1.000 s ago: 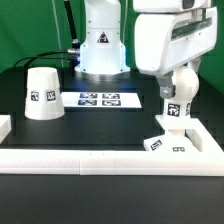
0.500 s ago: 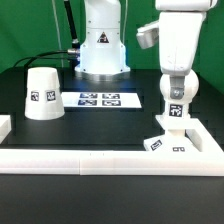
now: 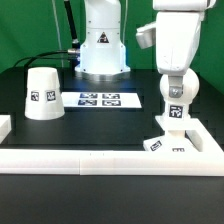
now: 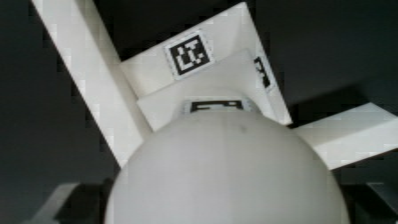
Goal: Assemble lamp
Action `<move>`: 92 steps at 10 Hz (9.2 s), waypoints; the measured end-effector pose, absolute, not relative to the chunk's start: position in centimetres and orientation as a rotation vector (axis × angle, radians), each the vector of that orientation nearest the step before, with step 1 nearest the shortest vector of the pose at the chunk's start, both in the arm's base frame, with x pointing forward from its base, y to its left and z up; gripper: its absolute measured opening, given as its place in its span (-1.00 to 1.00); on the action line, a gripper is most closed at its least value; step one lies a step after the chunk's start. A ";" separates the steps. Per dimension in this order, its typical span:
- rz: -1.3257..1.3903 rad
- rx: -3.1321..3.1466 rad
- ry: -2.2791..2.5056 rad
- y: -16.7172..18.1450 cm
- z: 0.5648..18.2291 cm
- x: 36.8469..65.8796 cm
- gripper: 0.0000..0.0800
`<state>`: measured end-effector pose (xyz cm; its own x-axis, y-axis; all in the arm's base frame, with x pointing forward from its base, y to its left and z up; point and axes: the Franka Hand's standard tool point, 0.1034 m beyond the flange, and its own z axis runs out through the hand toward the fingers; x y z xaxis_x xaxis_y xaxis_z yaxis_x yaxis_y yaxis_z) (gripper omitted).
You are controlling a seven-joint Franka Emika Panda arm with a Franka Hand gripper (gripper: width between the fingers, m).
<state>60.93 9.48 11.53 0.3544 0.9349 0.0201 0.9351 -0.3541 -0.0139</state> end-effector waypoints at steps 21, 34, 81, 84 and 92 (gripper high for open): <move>0.016 -2.985 0.801 9.9 11.5 60.9 0.45; 0.132 -2.558 1.636 11.0 11.4 60.6 0.74; -0.004 -3.103 -0.412 10.1 11.2 61.2 0.45; -0.005 -3.131 -0.031 9.9 11.2 61.2 0.45; 0.015 -3.035 0.811 9.3 11.4 60.6 0.61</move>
Offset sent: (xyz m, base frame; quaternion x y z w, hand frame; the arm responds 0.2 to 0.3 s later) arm -0.0041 0.0009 -0.0003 0.0152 0.0021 0.1832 0.9830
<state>60.63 9.25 11.38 0.8668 -0.4986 -0.0093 -0.4986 -0.8669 0.0024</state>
